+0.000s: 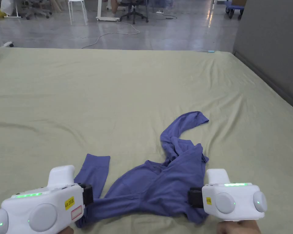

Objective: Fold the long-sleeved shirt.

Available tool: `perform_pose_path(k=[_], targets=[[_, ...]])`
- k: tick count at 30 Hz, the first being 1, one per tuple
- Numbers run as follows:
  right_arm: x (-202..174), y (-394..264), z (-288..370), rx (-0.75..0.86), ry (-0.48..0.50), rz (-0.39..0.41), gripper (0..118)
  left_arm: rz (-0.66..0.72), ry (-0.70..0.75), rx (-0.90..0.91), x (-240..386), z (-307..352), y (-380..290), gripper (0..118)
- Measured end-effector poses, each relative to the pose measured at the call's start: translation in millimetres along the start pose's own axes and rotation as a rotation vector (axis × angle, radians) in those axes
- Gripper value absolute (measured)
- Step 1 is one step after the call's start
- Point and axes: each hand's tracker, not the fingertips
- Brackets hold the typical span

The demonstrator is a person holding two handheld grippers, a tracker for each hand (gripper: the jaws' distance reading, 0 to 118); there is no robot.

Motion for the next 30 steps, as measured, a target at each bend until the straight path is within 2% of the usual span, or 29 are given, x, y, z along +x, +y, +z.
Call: perform_pose_path(k=[1,2,4,5,6,7,8,9,10,13,17,18,20,21,22,23,24,25,26,30], targets=[[1,1,-6,0.002,0.014,-0.004,52,-0.016,-0.009,-0.005,4,-6,7,0],[0,1,-11,-0.004,0.045,-0.017,20,-0.019,-0.031,-0.030,2,-20,16,0],[-1,1,-4,0.001,0.089,-0.043,5,-0.037,-0.089,-0.042,9,-38,33,4],[-5,0,-2,0.013,0.084,-0.034,4,-0.050,-0.094,-0.035,15,-53,45,35],[-6,0,-1,0.015,0.084,-0.025,4,-0.074,-0.097,-0.032,21,-65,50,76],[-7,0,-2,0.017,0.073,-0.019,4,-0.100,-0.102,-0.042,27,-85,58,111],[-6,0,1,0.019,0.076,-0.024,4,-0.143,-0.095,-0.085,33,-109,68,116],[-4,0,1,0.017,0.083,-0.032,4,-0.162,-0.086,-0.117,38,-126,73,115],[-1,0,1,0.012,0.091,-0.045,4,-0.195,-0.113,-0.036,47,-147,83,115],[4,0,0,0.002,0.110,-0.067,4,-0.331,-0.062,-0.207,65,-208,100,115],[5,0,0,-0.002,0.120,-0.071,4,-0.534,-0.005,-0.298,98,-227,71,114],[5,0,0,-0.002,0.119,-0.070,4,-0.560,0.000,-0.322,98,-226,68,112],[4,-1,0,-0.002,0.118,-0.064,4,-0.511,0.015,-0.301,100,-218,67,107],[4,-1,0,-0.001,0.117,-0.064,4,-0.459,-0.008,-0.325,100,-208,71,95],[4,-1,1,0.001,0.119,-0.067,4,-0.449,-0.033,-0.305,92,-213,76,78],[6,0,4,0.006,0.122,-0.075,4,-0.479,-0.034,-0.252,92,-205,79,24],[6,1,6,0.014,0.130,-0.088,4,-0.494,-0.100,-0.246,90,-200,83,0],[7,3,11,0.029,0.140,-0.100,4,-0.478,-0.150,-0.242,89,-194,87,0],[9,6,16,0.055,0.148,-0.107,4,-0.495,-0.098,-0.205,94,-182,84,0],[21,30,50,0.198,0.149,-0.136,4,-0.409,-0.106,-0.118,88,-151,111,0]])
